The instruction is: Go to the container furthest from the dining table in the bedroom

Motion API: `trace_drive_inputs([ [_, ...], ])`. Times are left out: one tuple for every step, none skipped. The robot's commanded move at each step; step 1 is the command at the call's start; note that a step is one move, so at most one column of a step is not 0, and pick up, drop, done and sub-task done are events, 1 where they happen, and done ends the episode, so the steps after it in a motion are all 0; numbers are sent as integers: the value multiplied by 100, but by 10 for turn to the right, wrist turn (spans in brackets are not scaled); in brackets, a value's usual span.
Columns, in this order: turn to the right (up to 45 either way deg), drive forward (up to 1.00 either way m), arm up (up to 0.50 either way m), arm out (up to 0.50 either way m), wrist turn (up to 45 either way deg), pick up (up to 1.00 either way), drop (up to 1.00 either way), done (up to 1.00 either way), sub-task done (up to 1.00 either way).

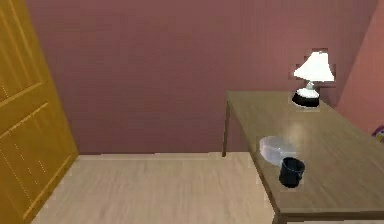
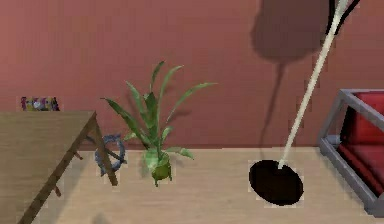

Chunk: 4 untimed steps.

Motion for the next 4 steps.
trace_drive_inputs([
  [450,0,0,0,0,0,0,0,0],
  [450,0,0,0,0,0,0,0,0],
  [450,0,0,0,0,0,0,0,0],
  [450,0,0,0,0,0,0,0,0],
])
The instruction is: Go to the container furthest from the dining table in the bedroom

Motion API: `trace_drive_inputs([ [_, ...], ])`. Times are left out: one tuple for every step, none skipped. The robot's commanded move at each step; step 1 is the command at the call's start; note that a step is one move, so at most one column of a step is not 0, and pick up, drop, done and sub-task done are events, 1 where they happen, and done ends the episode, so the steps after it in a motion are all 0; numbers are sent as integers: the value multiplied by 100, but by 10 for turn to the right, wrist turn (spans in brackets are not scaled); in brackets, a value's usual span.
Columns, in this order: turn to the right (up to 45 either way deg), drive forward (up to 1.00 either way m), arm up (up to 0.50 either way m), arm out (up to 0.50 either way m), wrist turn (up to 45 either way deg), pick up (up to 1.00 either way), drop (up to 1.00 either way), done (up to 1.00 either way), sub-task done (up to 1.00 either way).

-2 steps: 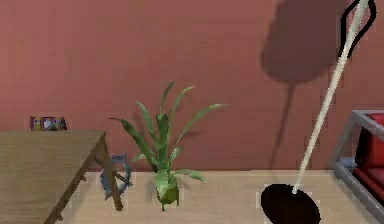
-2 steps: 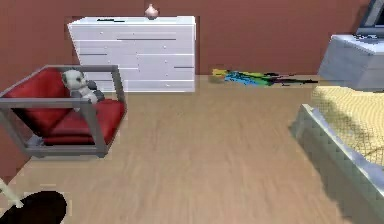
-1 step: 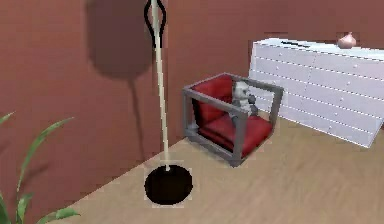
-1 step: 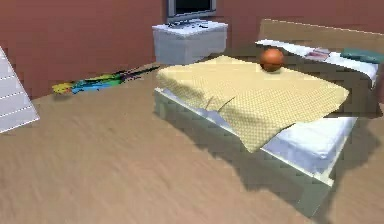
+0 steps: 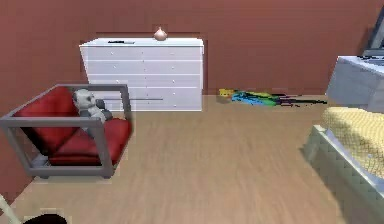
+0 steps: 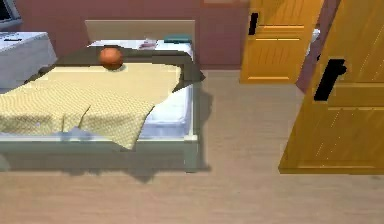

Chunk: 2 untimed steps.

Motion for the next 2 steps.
trace_drive_inputs([
  [0,100,0,0,0,0,0,0,0],
  [0,100,0,0,0,0,0,0,0],
])
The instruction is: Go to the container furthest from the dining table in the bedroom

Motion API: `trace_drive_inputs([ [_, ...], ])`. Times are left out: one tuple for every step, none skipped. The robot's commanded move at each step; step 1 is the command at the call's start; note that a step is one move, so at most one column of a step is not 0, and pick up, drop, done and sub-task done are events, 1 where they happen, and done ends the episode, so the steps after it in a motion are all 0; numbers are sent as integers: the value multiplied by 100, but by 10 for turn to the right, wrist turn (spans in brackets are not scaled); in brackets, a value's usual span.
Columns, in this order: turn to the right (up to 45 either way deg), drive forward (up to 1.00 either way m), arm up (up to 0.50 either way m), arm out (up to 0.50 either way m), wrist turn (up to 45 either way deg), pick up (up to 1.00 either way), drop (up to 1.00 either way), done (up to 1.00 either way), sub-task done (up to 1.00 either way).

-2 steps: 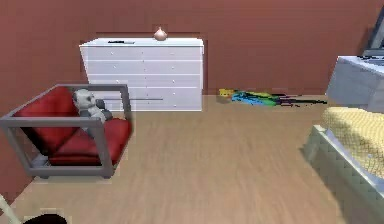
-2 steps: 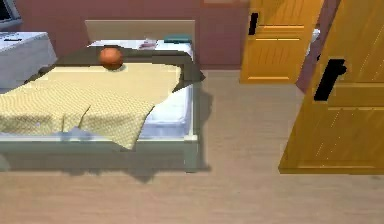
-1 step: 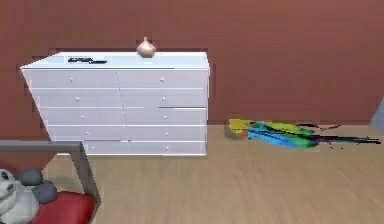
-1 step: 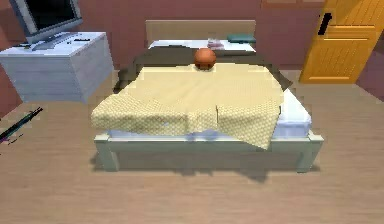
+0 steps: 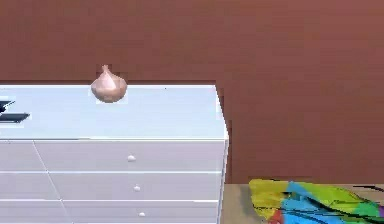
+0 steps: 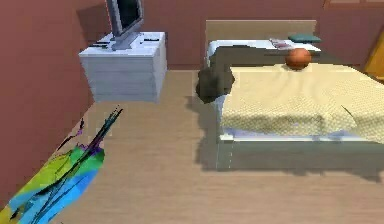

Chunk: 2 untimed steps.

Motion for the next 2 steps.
trace_drive_inputs([
  [270,0,0,0,0,0,0,0,0],
  [0,10,0,0,0,0,0,0,0],
])
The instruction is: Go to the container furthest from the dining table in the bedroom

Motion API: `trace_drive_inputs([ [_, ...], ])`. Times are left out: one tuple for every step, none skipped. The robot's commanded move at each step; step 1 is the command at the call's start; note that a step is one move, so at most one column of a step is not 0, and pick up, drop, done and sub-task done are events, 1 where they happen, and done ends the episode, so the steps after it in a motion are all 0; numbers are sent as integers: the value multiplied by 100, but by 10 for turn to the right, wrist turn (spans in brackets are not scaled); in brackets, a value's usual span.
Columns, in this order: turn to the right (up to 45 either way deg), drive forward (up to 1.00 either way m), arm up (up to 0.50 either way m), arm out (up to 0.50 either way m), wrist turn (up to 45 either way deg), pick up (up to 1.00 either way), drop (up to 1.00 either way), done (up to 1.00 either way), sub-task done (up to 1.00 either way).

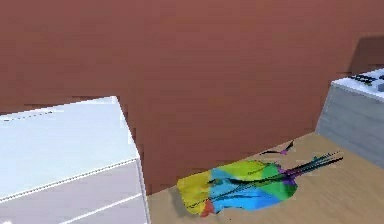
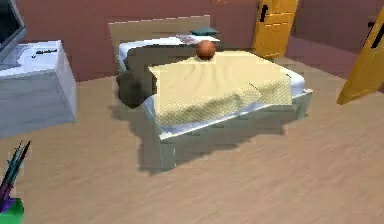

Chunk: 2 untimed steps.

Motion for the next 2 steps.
trace_drive_inputs([
  [-450,0,0,0,0,0,0,0,0],
  [0,0,0,0,0,0,0,100,0],
])
